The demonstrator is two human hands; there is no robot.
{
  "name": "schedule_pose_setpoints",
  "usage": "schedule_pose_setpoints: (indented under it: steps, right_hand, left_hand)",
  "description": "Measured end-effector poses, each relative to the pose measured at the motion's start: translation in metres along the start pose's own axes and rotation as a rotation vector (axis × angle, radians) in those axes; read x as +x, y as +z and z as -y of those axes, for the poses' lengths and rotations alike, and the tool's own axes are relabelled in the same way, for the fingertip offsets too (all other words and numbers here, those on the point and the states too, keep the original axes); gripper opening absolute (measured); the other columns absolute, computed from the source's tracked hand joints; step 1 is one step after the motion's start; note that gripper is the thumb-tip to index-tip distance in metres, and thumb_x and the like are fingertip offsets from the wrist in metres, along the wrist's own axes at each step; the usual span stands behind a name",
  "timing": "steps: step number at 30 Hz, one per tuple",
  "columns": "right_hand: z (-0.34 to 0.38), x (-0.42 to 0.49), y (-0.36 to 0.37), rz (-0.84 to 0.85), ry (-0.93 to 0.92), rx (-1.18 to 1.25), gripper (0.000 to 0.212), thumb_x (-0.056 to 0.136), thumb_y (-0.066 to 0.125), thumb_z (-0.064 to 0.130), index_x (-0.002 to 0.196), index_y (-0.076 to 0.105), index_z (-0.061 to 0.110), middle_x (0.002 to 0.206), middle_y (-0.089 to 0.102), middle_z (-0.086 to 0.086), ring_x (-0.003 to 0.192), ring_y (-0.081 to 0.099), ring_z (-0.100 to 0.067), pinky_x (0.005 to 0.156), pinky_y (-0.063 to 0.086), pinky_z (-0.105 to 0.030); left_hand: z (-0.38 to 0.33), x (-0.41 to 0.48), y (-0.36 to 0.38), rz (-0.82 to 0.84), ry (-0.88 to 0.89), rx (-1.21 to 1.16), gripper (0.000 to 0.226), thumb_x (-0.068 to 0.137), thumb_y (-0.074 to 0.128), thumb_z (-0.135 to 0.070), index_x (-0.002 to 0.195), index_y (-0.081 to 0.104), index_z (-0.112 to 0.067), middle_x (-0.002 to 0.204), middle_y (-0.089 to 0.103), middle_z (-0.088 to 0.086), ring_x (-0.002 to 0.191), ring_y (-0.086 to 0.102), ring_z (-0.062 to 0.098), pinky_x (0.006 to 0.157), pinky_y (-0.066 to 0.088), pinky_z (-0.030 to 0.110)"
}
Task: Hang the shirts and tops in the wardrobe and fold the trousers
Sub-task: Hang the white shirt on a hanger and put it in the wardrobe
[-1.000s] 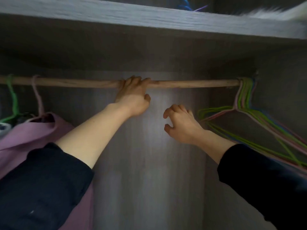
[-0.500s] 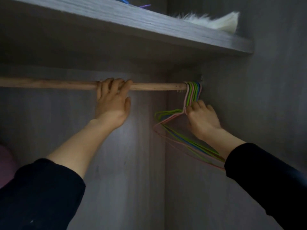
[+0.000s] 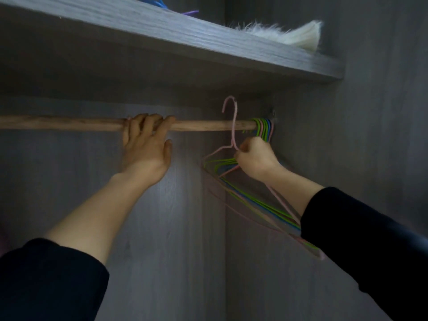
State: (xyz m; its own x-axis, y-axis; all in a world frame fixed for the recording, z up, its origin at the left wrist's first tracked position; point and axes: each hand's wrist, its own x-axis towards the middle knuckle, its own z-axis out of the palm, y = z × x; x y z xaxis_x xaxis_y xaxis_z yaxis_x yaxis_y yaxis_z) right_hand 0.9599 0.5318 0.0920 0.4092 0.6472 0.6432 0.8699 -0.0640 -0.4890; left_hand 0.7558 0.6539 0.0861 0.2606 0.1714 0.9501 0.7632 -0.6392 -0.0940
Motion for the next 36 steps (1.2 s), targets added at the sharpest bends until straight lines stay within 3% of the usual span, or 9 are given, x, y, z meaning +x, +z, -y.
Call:
schedule_pose_setpoints:
  steps: [3,6,9,14,21,24,28,32,36]
  right_hand:
    - [0.013,0.002,0.008,-0.001,0.026,0.174,0.015,0.090,0.058,0.021,0.087,0.065,0.008,0.084,0.062,-0.010,0.082,0.061,-0.024,0.064,0.037,-0.024]
    - [0.014,-0.007,0.020,-0.060,-0.016,0.163,0.020,0.091,0.056,0.022,0.086,0.066,0.005,0.089,0.068,-0.016,0.091,0.064,-0.033,0.068,0.042,-0.030]
    - [0.007,-0.032,0.025,-0.106,-0.076,0.136,0.020,0.092,0.056,0.025,0.086,0.064,0.008,0.078,0.066,-0.010,0.081,0.063,-0.034,0.066,0.046,-0.035]
    - [-0.005,-0.091,0.014,-0.161,-0.158,0.097,0.022,0.092,0.055,0.028,0.077,0.056,0.012,0.055,0.044,0.006,0.061,0.043,-0.022,0.058,0.040,-0.040]
    - [-0.009,-0.187,-0.017,-0.088,0.000,0.083,0.024,0.092,0.056,0.025,0.071,0.053,0.014,0.057,0.053,0.001,0.059,0.054,-0.027,0.059,0.048,-0.043]
    - [-0.009,-0.232,-0.041,-0.032,0.048,0.058,0.020,0.090,0.059,0.018,0.072,0.057,0.010,0.059,0.056,-0.003,0.059,0.057,-0.032,0.059,0.052,-0.045]
    - [-0.023,-0.287,-0.082,0.030,0.169,0.041,0.023,0.088,0.062,0.013,0.067,0.058,0.021,0.056,0.052,0.008,0.056,0.051,-0.015,0.058,0.047,-0.032]
    - [-0.045,-0.345,-0.140,0.040,0.344,0.105,0.010,0.090,0.063,0.008,0.083,0.068,0.002,0.064,0.062,-0.006,0.052,0.056,-0.013,0.045,0.042,-0.019]
    - [-0.082,-0.426,-0.200,0.015,0.529,0.132,0.014,0.086,0.065,0.001,0.080,0.070,0.013,0.062,0.065,-0.009,0.053,0.058,-0.020,0.047,0.043,-0.026]
  left_hand:
    - [0.001,0.001,-0.003,0.031,0.003,0.002,0.057,0.084,0.040,-0.032,0.140,0.043,-0.021,0.134,0.045,0.008,0.125,0.028,0.030,0.110,0.005,0.039]
    - [0.000,0.000,-0.006,0.062,-0.011,-0.006,0.060,0.083,0.038,-0.034,0.141,0.041,-0.022,0.136,0.044,0.008,0.127,0.027,0.031,0.111,0.003,0.038]
    - [-0.002,0.001,-0.009,0.106,-0.008,-0.037,0.063,0.080,0.043,-0.032,0.142,0.039,-0.020,0.139,0.041,0.009,0.131,0.025,0.032,0.113,0.001,0.040]
    - [-0.012,-0.015,-0.025,0.167,-0.020,-0.155,0.070,0.079,0.064,-0.016,0.144,0.038,-0.018,0.152,0.027,0.012,0.142,0.013,0.034,0.117,0.007,0.047]
    - [-0.047,-0.132,-0.028,0.498,-0.064,-0.424,0.053,0.092,0.052,-0.023,0.142,0.039,-0.013,0.146,0.028,0.021,0.134,0.025,0.039,0.112,0.023,0.049]
    - [-0.073,-0.159,-0.032,0.521,0.014,-0.525,0.052,0.089,0.036,-0.032,0.134,0.048,-0.011,0.135,0.043,0.019,0.122,0.040,0.040,0.106,0.033,0.048]
    - [-0.133,-0.175,-0.048,0.504,0.052,-0.721,0.053,0.088,0.029,-0.037,0.124,0.056,-0.010,0.123,0.053,0.014,0.115,0.047,0.036,0.101,0.034,0.044]
    - [-0.216,-0.201,-0.087,0.460,-0.005,-1.044,0.041,0.089,0.037,-0.027,0.118,0.060,-0.009,0.116,0.060,0.009,0.109,0.051,0.026,0.097,0.032,0.029]
    - [-0.306,-0.257,-0.129,0.546,0.019,-1.246,0.038,0.090,0.035,-0.026,0.116,0.060,-0.013,0.114,0.059,0.002,0.107,0.049,0.015,0.092,0.034,0.024]
